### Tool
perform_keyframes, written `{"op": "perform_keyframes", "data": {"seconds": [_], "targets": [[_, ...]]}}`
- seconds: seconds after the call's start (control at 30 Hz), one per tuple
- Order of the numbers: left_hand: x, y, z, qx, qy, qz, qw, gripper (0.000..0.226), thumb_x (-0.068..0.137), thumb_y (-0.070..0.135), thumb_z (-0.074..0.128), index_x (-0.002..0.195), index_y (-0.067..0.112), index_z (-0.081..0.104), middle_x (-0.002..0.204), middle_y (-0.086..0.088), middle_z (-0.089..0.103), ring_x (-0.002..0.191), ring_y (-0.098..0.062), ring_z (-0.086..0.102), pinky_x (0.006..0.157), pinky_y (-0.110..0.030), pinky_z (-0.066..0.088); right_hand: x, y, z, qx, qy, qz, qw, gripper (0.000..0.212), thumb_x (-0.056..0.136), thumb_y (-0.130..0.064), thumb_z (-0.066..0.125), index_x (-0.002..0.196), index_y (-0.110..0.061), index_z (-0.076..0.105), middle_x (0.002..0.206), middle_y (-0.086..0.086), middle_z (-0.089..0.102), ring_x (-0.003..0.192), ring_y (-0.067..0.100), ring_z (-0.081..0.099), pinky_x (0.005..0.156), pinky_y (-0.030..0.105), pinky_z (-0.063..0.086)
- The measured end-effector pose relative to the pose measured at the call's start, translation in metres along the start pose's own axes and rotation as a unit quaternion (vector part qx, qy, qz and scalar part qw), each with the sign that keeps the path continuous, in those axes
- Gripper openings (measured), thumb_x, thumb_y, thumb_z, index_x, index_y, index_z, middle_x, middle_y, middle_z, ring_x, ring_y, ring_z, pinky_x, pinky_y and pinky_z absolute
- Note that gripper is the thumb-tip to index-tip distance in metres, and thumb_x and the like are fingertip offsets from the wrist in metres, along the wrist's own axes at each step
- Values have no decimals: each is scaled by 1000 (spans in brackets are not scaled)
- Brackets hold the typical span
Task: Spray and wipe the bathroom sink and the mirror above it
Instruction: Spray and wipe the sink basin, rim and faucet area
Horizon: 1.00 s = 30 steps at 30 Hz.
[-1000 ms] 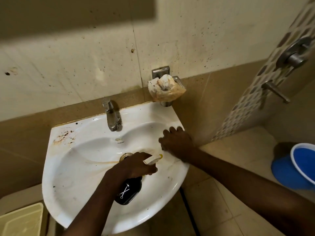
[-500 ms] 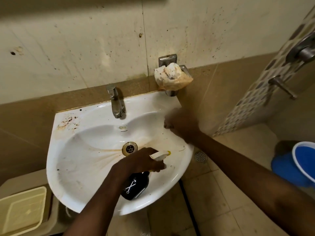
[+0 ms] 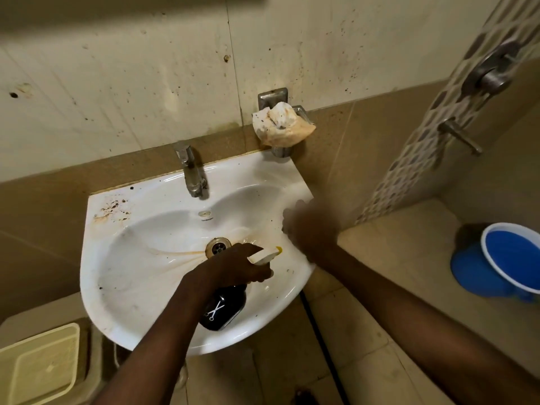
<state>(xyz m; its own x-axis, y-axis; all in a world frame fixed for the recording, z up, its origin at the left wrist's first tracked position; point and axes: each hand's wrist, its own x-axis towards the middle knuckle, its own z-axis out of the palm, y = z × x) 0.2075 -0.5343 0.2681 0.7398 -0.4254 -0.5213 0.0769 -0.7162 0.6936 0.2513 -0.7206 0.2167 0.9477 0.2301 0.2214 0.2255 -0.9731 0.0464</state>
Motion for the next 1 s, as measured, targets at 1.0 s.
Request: {"op": "perform_keyframes", "data": {"seconds": [1.0], "targets": [[7,-32,-1,12,67,7,998,14,77,27,65,67,18,62,59,5,65,62,-14,66,66,-30,53,-17,1,1,-26,-99,-169,980,23,74,-46,66,81,-25,67,76,1,62,72,27,58,63,35,41]]}}
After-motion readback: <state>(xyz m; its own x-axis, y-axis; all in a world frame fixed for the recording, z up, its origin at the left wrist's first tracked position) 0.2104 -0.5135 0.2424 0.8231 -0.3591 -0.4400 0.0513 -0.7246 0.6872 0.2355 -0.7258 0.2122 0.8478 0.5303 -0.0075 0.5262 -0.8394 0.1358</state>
